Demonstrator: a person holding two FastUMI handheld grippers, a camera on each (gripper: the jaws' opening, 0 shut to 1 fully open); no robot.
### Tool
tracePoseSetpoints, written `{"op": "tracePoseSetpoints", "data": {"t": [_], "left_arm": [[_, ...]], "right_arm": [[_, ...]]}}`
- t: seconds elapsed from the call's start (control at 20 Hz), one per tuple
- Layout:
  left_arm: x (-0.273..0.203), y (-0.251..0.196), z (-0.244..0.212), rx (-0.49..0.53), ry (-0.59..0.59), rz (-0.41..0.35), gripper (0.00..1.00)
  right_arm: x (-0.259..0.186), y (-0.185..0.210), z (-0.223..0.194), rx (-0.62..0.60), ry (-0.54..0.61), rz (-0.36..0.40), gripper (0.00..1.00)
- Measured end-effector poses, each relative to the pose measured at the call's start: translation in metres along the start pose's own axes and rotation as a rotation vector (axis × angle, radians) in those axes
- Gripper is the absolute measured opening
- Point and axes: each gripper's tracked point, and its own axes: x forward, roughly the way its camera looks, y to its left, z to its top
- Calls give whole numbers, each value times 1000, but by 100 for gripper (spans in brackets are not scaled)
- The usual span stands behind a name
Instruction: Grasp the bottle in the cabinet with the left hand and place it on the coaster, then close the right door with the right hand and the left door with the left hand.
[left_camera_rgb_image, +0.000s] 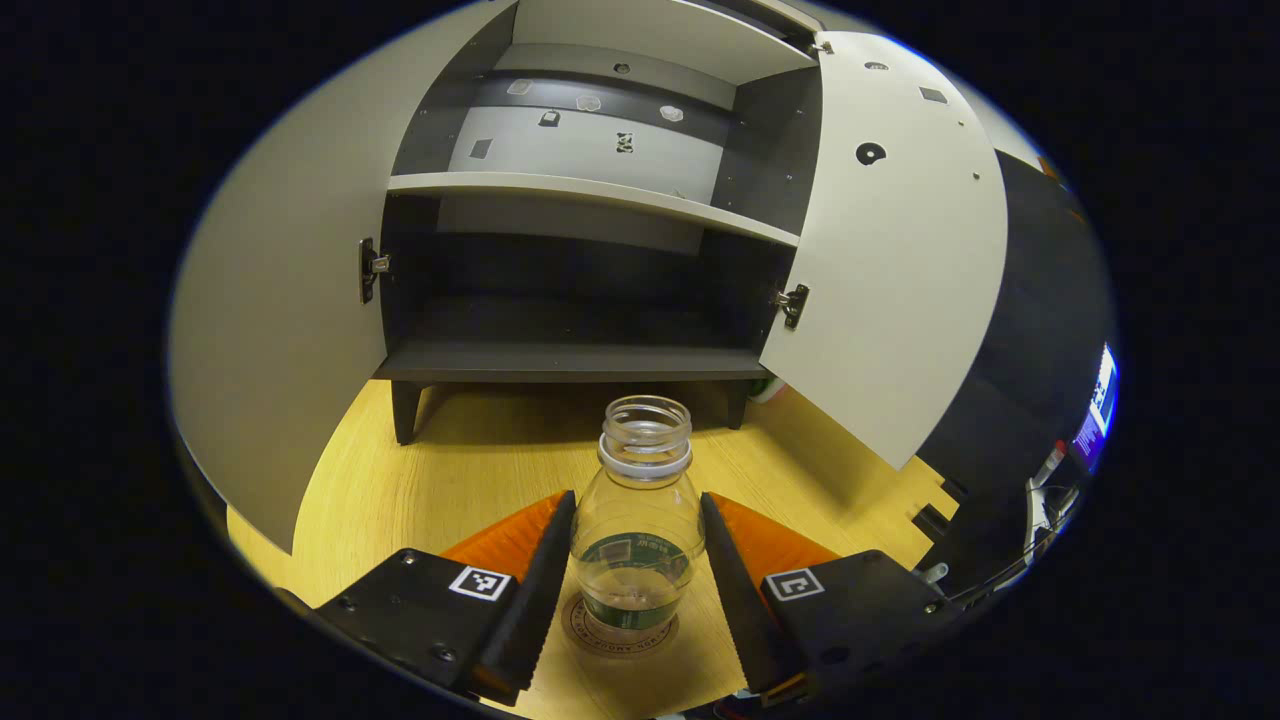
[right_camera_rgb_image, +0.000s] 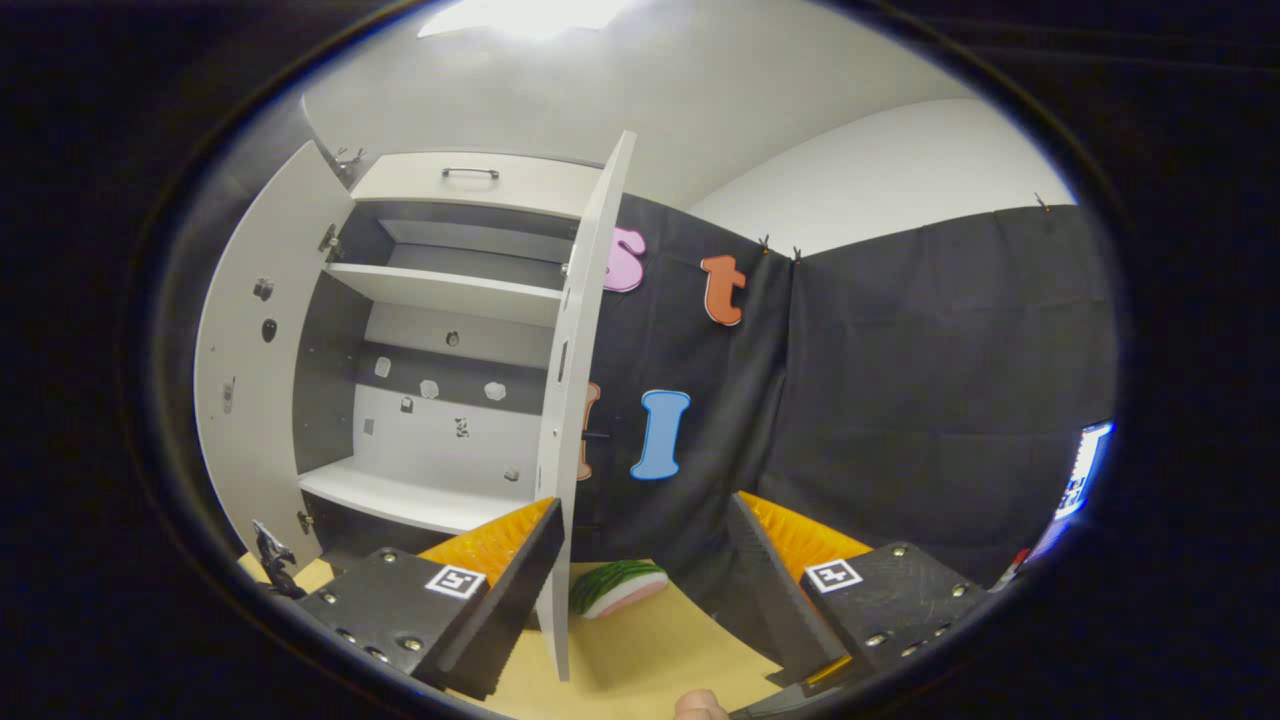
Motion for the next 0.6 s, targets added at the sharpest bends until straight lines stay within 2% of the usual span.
{"op": "tracePoseSetpoints", "data": {"t": [0.6], "left_arm": [[-12, -11, -6, 58, 45, 1, 82]], "right_arm": [[0, 2, -3, 23, 2, 11, 100]]}}
